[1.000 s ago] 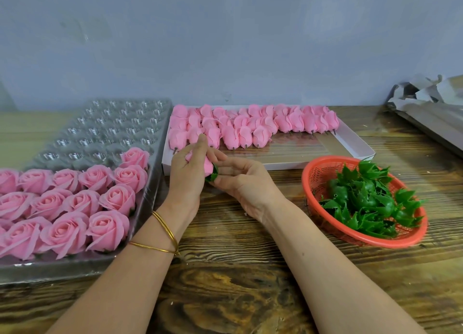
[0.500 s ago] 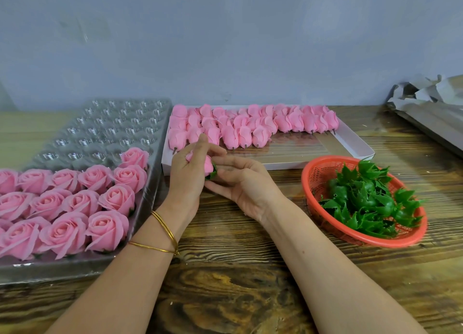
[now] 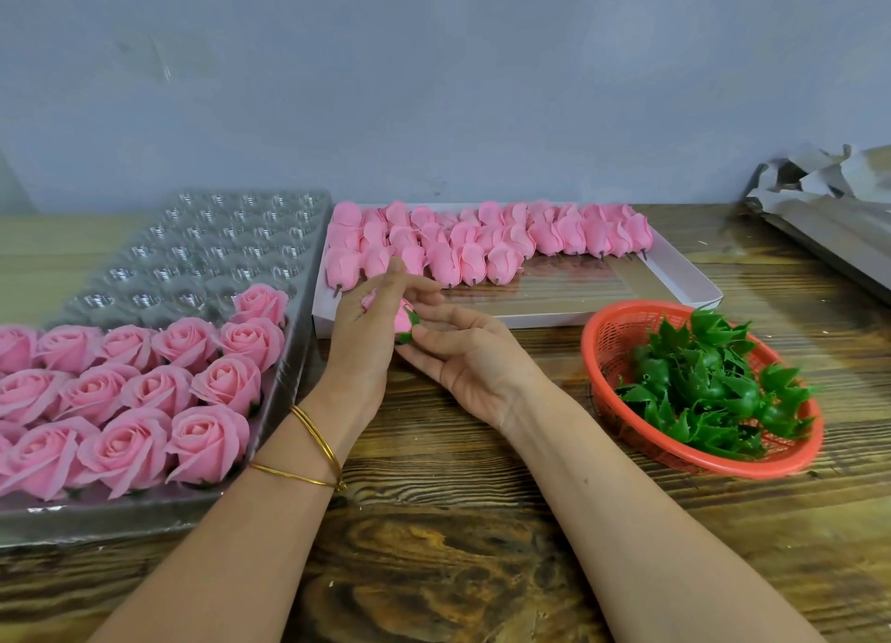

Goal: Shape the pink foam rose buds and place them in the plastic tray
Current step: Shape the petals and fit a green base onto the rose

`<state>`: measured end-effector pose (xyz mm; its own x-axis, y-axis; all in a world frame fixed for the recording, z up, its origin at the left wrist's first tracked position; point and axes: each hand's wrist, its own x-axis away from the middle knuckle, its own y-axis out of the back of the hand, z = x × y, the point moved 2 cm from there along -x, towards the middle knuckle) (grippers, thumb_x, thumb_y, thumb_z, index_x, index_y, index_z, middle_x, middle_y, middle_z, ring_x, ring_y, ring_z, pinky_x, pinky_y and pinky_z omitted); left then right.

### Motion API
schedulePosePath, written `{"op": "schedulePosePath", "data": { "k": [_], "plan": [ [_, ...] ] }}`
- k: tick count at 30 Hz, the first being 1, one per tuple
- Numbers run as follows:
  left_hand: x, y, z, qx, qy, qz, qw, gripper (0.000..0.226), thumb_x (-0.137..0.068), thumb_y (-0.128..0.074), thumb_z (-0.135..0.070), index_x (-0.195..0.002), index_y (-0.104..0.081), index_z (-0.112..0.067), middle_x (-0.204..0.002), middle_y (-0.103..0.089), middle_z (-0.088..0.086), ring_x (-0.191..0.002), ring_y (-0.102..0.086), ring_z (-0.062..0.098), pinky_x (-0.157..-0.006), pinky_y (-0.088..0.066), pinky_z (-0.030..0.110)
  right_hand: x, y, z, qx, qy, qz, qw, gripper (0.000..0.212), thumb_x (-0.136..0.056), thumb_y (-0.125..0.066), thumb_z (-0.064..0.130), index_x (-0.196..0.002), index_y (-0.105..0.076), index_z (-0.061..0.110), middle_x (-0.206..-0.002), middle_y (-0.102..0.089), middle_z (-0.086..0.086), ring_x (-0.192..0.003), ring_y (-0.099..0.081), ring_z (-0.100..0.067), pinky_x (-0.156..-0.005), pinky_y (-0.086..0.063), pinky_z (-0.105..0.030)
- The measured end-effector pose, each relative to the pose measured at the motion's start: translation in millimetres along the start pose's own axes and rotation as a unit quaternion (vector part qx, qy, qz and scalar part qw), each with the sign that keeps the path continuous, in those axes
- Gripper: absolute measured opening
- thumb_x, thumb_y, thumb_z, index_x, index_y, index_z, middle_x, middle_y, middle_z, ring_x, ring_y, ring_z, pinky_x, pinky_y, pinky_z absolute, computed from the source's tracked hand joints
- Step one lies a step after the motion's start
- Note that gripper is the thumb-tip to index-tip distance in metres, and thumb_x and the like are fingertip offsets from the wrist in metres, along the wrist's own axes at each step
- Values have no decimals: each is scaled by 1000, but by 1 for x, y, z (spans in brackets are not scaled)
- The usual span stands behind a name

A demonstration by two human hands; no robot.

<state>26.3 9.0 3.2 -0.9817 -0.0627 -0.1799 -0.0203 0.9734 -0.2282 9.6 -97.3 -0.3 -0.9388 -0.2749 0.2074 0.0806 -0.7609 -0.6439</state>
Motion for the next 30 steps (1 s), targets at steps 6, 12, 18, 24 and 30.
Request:
{"op": "schedulePosePath", "data": {
  "k": [6,12,18,24,30],
  "plan": [
    [0,-2,-2,14,-2,-22,1000,50,-100,-47,-31,-56,-59,-12,-67,-68,6,-69,-65,11,-69,-51,20,0,-2,0,-8,-26,8,1000,25,-91,-51,-9,-113,-63,-10,-99,-70,-10,-99,-65,-21,-98,-51,-35],
    [1,-1,-2,13,2,-20,1000,54,-100,-46,-32,-50,-60,-20,-64,-65,7,-67,-61,14,-89,-48,36,2,2,1,27,-71,-2,997,17,-93,-51,-1,-98,-67,1,-86,-71,-16,-81,-71,-25,-79,-61,-31],
    [-1,1,0,-3,14,-5,1000,43,-97,-49,-39,-68,-75,-21,-77,-71,4,-75,-66,11,-66,-52,22,1,4,1,55,-53,11,997,21,-94,-52,-5,-107,-68,0,-91,-73,-11,-81,-72,-21,-79,-59,-26],
    [-3,2,2,-17,28,8,999,38,-98,-49,-38,-77,-78,-25,-81,-73,0,-80,-69,11,-67,-52,20,0,7,1,67,-35,3,997,36,-89,-54,-11,-123,-61,-4,-99,-69,-11,-89,-67,-19,-83,-55,-26],
    [-2,1,4,-28,30,5,999,42,-98,-49,-36,-70,-76,-19,-82,-73,7,-83,-68,17,-76,-50,28,0,3,0,100,27,-20,994,29,-83,-55,-21,-109,-63,-10,-93,-68,-15,-86,-66,-21,-77,-56,-24]
  ]
}}
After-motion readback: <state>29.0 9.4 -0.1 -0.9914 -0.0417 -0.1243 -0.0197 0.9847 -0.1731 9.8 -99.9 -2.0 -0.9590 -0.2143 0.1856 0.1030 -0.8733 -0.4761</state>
